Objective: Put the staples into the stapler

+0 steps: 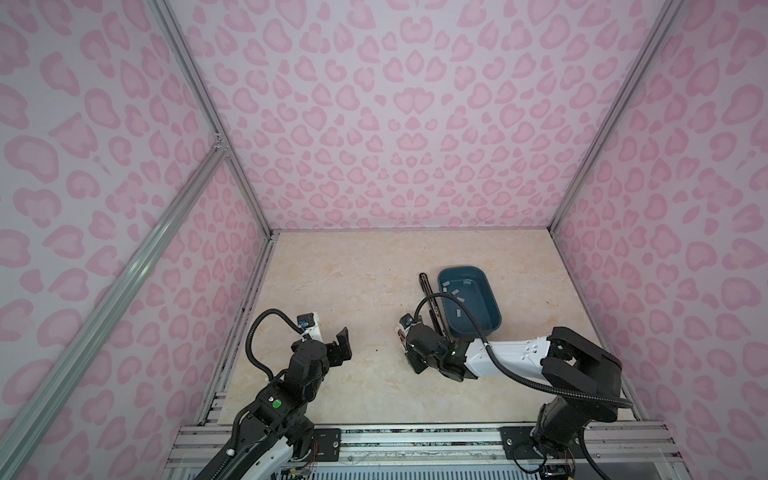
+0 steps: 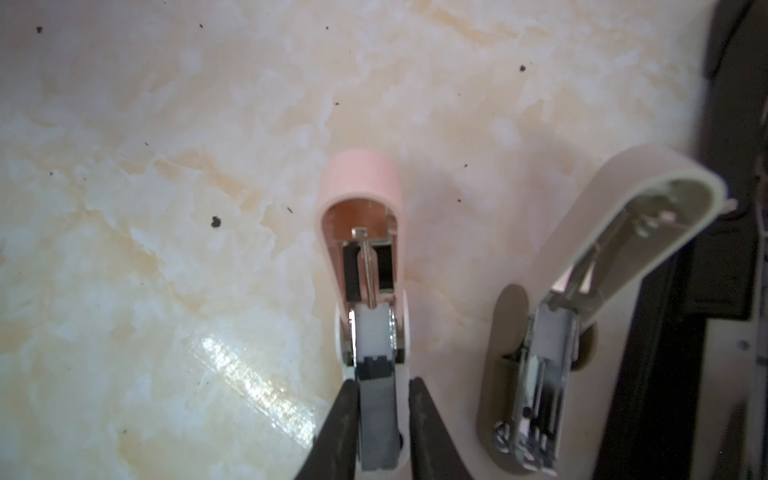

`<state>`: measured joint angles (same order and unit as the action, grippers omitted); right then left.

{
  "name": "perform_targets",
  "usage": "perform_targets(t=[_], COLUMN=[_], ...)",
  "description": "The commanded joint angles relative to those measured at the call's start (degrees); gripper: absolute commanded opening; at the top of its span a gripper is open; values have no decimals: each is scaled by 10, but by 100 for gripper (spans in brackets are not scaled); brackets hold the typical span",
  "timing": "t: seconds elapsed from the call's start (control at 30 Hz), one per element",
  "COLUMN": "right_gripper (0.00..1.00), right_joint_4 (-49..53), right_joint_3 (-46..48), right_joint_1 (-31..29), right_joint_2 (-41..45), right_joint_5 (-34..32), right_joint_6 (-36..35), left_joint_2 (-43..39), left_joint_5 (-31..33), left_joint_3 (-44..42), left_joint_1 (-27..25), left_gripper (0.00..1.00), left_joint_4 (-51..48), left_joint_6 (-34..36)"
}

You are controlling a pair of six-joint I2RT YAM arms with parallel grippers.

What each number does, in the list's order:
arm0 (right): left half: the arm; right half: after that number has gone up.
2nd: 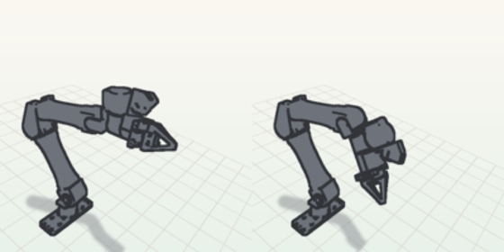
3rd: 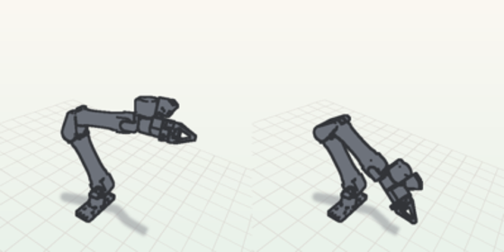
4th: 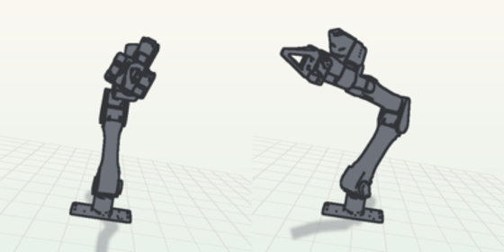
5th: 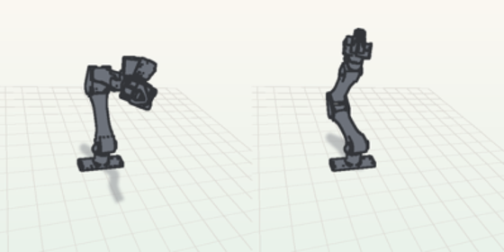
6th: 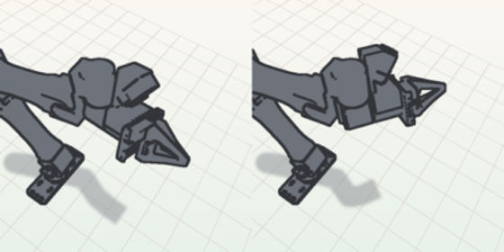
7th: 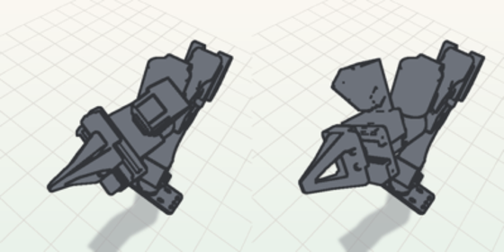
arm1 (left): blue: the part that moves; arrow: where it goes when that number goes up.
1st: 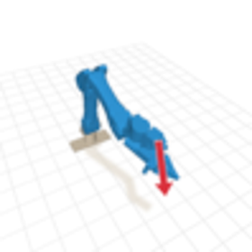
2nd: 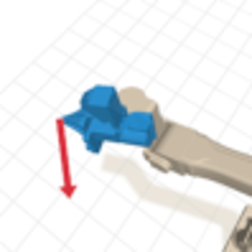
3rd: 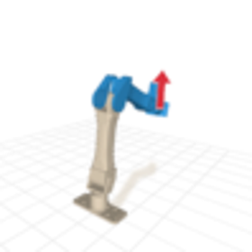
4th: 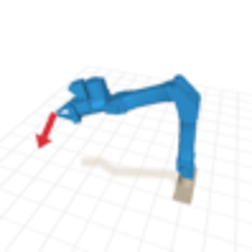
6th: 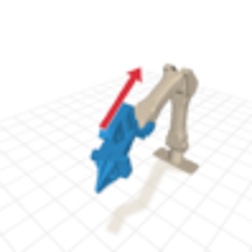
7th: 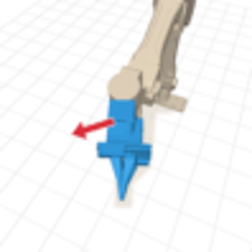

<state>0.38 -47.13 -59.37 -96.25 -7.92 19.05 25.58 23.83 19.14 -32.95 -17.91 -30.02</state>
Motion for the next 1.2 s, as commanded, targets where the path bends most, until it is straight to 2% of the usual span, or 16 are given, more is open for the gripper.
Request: perform_targets(t=[0.0,0.5,0.7,1.17], right_gripper=[24,25,22,25], right_joint_4=[4,-4,20,47], right_joint_3=[4,13,-8,-29], right_joint_1=[-1,-10,-29,-31], right_joint_2=[5,27,0,-29], right_joint_5=[-6,-9,-29,-67], right_joint_6=[5,-9,-8,-3], left_joint_2=[-2,-4,-4,-4], left_joint_5=[0,0,0,0], left_joint_3=[-2,-2,-2,-2], left_joint_1=[1,1,1,1], left_gripper=[96,96,96,96], left_joint_4=[16,15,15,16], left_joint_6=[1,1,1,2])
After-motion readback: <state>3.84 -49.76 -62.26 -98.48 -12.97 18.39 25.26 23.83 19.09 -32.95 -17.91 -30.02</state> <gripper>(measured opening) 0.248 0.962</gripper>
